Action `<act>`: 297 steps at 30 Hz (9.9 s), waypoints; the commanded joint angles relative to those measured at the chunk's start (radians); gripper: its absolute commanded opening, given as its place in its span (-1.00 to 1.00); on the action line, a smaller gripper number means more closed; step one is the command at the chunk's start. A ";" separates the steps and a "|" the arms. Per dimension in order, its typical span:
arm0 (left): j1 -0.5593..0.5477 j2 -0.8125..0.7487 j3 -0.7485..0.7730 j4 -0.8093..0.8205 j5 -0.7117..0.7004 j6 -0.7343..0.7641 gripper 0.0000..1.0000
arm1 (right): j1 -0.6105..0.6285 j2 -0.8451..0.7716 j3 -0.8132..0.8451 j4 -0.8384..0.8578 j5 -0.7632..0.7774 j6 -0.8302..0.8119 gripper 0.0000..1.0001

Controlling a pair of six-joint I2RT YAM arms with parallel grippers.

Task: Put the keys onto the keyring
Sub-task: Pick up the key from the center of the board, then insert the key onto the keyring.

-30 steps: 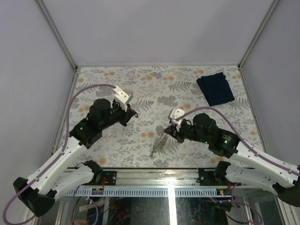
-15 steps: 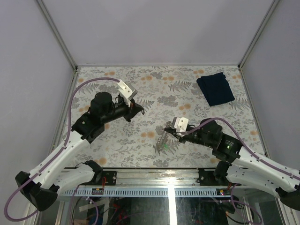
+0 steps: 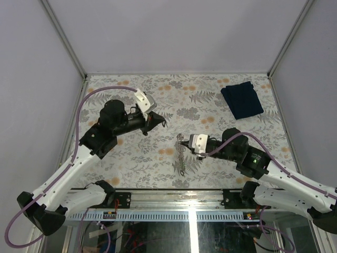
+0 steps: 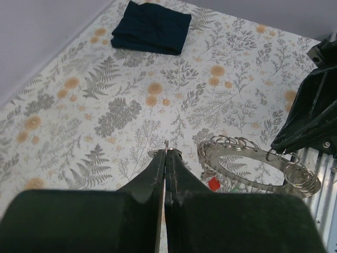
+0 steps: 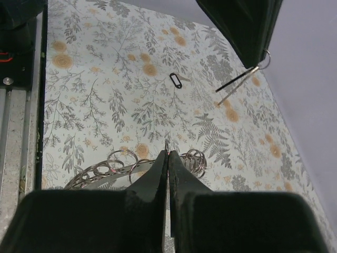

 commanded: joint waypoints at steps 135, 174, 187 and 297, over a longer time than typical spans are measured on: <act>-0.463 -0.122 0.084 -0.305 0.127 0.984 -1.00 | -0.023 0.150 0.464 -0.312 -0.376 -0.020 -1.00; -0.512 -0.106 0.086 -0.349 0.031 1.020 -1.00 | -0.042 0.093 0.447 -0.314 -0.307 0.015 -1.00; -0.517 -0.105 0.081 -0.359 -0.032 1.032 -1.00 | -0.041 0.075 0.441 -0.330 -0.291 0.012 -1.00; -0.517 -0.127 0.070 -0.280 0.019 0.959 -1.00 | -0.042 0.058 0.361 -0.135 -0.286 0.159 -1.00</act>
